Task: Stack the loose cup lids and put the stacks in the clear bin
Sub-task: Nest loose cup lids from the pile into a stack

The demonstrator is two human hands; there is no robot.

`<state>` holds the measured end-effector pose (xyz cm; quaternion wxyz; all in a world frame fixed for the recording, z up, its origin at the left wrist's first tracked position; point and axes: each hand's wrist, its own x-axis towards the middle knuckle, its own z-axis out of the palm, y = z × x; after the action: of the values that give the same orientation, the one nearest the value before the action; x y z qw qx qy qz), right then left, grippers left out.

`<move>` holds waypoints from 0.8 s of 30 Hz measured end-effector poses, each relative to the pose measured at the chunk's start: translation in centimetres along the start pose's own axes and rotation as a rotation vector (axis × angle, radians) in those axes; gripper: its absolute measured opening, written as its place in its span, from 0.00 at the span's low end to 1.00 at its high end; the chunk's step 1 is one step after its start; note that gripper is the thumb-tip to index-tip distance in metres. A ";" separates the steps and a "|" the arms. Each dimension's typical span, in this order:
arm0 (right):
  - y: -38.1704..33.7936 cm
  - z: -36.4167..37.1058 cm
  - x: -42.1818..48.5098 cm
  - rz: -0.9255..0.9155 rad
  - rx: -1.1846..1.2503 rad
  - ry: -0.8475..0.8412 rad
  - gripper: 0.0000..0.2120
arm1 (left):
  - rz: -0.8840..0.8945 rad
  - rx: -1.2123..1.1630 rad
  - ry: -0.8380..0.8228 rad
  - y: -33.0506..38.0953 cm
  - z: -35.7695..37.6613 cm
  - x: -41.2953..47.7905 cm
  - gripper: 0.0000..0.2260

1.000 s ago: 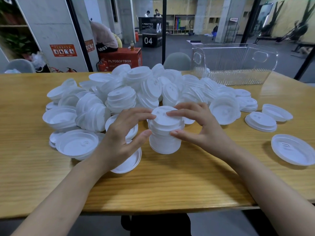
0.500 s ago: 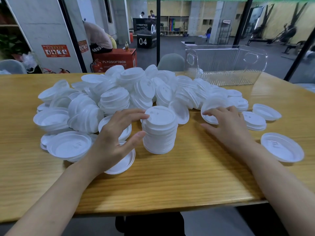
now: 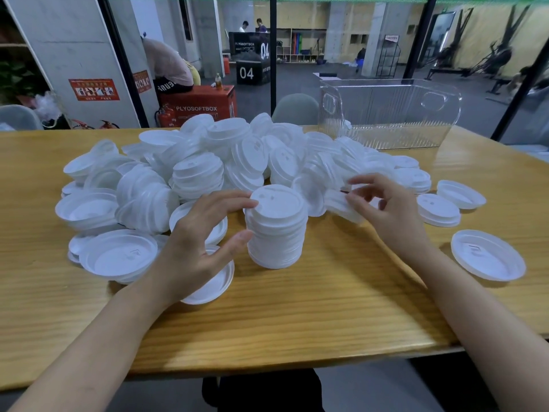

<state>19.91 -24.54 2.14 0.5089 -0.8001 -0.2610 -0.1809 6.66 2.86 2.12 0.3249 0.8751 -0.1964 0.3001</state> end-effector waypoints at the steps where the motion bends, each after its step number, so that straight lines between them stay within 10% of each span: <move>1: -0.4 0.0 0.0 0.077 0.168 0.011 0.08 | -0.001 0.000 0.000 0.0 0.0 0.0 0.17; 6: 0.5 -0.4 0.2 0.313 0.168 0.033 0.08 | -0.002 -0.005 0.001 0.0 0.0 0.0 0.17; 24: 0.9 -0.2 -0.9 0.091 -0.441 -0.441 0.26 | -0.005 -0.017 -0.001 -0.1 0.0 -0.1 0.17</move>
<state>19.70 -25.23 1.10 0.2619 -0.9220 -0.2835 -0.0325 6.63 2.94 1.99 0.3329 0.8731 -0.1967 0.2970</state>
